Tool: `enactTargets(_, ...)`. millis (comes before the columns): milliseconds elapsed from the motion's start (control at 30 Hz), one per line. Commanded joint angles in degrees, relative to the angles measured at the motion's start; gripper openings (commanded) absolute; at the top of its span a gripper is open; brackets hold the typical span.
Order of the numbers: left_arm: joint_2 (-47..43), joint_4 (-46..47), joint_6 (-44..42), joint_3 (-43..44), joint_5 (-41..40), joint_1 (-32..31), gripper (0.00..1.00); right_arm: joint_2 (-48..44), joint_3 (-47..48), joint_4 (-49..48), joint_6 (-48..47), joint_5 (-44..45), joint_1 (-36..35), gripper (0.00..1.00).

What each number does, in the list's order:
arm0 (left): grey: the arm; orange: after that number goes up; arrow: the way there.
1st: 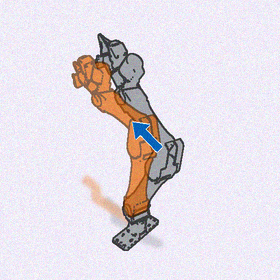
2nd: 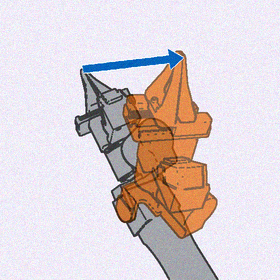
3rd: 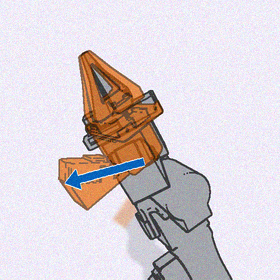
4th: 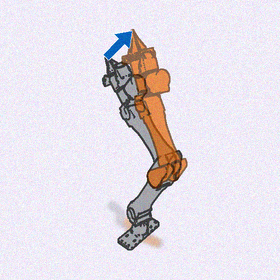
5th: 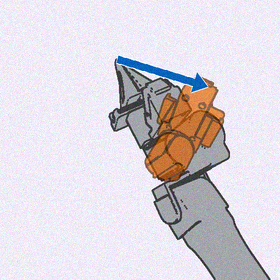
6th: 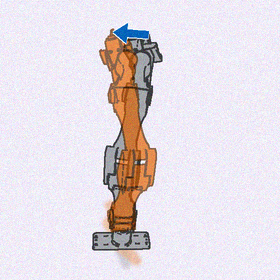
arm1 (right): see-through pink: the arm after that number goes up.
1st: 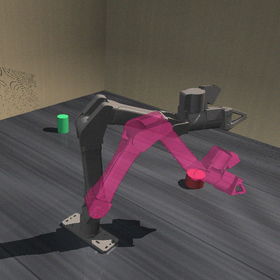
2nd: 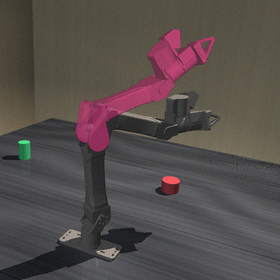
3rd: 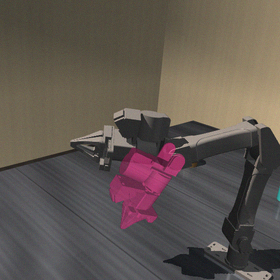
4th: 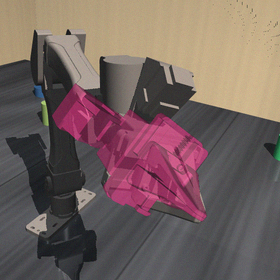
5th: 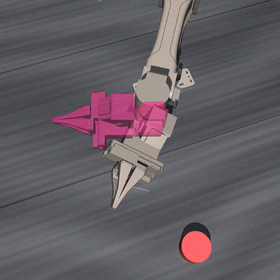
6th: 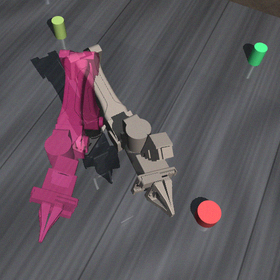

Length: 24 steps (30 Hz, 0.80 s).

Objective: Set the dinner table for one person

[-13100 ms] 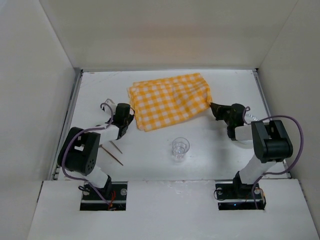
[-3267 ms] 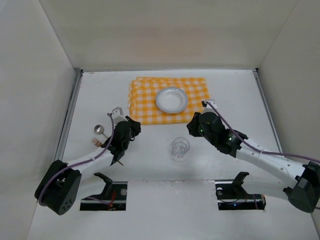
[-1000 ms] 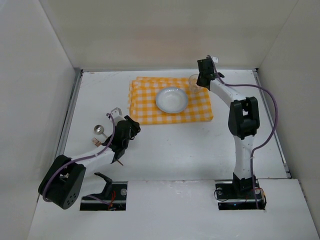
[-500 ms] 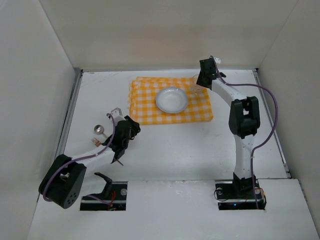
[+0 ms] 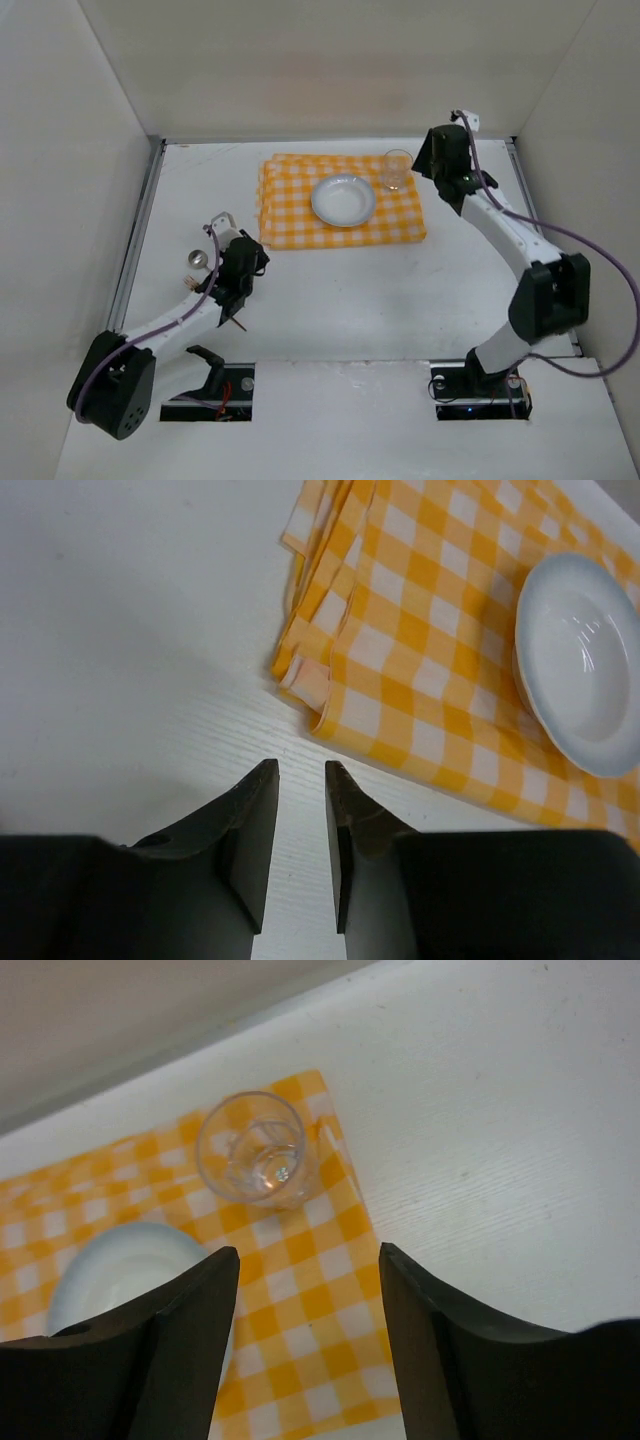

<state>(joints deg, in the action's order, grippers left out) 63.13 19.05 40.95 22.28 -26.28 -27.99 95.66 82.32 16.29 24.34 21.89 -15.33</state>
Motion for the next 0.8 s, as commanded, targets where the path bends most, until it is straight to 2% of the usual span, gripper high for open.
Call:
enactTargets(0,-4.5,-8.6,-0.8,4.3,-3.6,0.6,0.2,-8.4,-10.7,-9.2,1.0,-1.1,-5.6,0.51)
enactTargets(67,-6.8,-15.1,-0.4,5.4,-4.6,1.1,0.13,-12.8,-18.4,-12.4,4.1,-1.8,-10.6,0.26)
enactTargets(100,-8.1,-18.5,0.0,5.8,-5.4,1.5,0.09,-14.9,-22.4,-14.4,5.7,-1.8,-13.5,0.18)
enactTargets(167,-10.9,-25.4,1.2,6.5,-7.3,2.1,0.03,-18.1,-28.9,-18.0,7.4,-1.4,-19.4,0.1)
enactTargets(300,-14.9,-34.9,3.1,7.6,-9.6,2.8,0.03,-23.1,-36.7,-20.2,8.1,-0.8,-29.6,0.09)
enactTargets(467,-14.3,-42.2,7.2,8.0,-9.9,4.4,0.23,-27.6,-42.7,-21.0,7.6,0.2,-38.5,0.1)
enactTargets(633,-8.8,-43.2,7.5,9.0,-10.0,7.4,0.29,-28.3,-47.8,-27.1,6.9,0.1,-42.5,0.13)
enactTargets(767,-4.3,-43.5,7.2,10.1,-11.7,8.3,0.3,-28.8,-50.2,-31.7,5.8,-2.7,-43.6,0.2)
